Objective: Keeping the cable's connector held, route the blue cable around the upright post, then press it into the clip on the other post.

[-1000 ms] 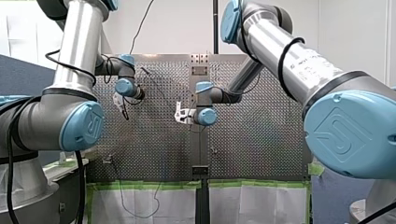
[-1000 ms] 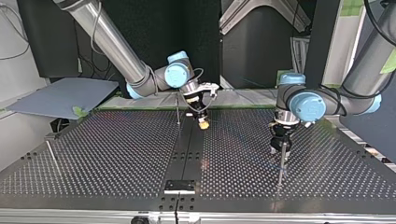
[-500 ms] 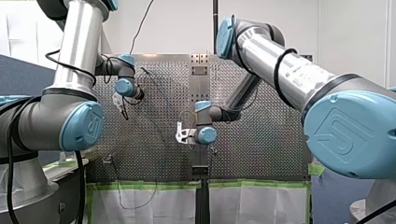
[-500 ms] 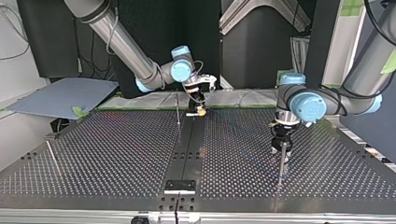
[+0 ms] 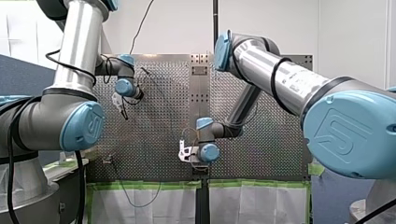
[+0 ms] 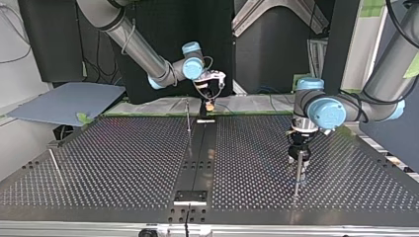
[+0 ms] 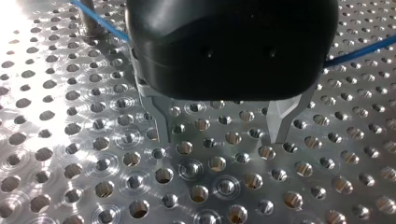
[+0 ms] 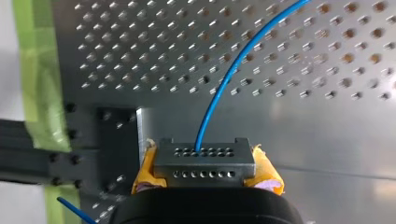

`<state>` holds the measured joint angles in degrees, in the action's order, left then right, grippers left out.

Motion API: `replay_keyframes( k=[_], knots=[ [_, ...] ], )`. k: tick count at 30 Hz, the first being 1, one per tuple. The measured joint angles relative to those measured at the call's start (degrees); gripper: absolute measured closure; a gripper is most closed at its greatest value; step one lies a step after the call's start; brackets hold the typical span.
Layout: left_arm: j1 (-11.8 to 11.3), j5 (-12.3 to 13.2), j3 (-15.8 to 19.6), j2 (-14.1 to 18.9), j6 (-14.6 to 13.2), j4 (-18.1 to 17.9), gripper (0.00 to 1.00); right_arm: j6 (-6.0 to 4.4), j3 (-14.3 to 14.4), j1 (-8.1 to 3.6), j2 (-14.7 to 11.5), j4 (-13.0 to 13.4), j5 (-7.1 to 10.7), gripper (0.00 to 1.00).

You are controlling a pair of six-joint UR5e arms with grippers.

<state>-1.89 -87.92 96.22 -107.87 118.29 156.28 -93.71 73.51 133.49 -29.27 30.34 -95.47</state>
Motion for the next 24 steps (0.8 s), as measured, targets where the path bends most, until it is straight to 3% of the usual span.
replay_keyframes(
  k=[8,24],
  knots=[
    [-0.02,0.05,0.0,0.0,0.0,0.0,0.0,-0.1,0.26,-0.13,2.89,1.39,-1.29,1.0],
    [-0.02,-0.01,0.0,0.0,0.0,0.0,0.0,-0.78,0.9,-0.37,11.56,6.54,-5.27,1.0]
  ],
)
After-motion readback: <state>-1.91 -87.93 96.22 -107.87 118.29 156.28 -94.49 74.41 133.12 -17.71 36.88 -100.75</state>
